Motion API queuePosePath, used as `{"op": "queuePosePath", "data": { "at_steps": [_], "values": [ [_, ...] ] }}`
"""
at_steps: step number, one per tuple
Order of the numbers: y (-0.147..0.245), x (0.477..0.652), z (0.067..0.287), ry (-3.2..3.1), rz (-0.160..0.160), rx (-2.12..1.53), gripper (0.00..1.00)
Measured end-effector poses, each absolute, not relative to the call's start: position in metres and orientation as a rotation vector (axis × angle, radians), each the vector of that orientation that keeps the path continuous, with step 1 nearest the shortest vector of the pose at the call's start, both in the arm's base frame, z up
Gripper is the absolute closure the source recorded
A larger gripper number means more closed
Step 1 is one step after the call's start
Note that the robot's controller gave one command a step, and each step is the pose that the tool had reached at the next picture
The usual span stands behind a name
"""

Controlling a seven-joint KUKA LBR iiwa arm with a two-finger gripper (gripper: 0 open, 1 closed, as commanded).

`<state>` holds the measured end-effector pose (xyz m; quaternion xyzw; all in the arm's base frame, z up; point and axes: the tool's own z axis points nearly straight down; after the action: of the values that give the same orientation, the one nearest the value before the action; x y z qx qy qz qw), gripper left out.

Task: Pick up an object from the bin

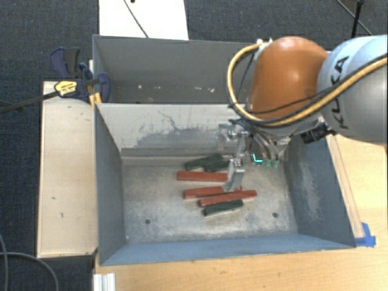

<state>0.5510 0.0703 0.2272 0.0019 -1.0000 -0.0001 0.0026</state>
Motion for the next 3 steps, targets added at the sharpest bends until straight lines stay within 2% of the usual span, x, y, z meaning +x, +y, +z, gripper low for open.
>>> {"op": "queuePosePath", "data": {
  "at_steps": [1,2,3],
  "values": [
    [0.067,0.524,0.068,-3.143,-0.003,0.073,0.0],
    [0.067,0.529,0.075,-3.156,-0.004,0.067,1.0],
    [0.105,0.559,0.18,-3.152,-0.005,0.053,1.0]
  ]
}}
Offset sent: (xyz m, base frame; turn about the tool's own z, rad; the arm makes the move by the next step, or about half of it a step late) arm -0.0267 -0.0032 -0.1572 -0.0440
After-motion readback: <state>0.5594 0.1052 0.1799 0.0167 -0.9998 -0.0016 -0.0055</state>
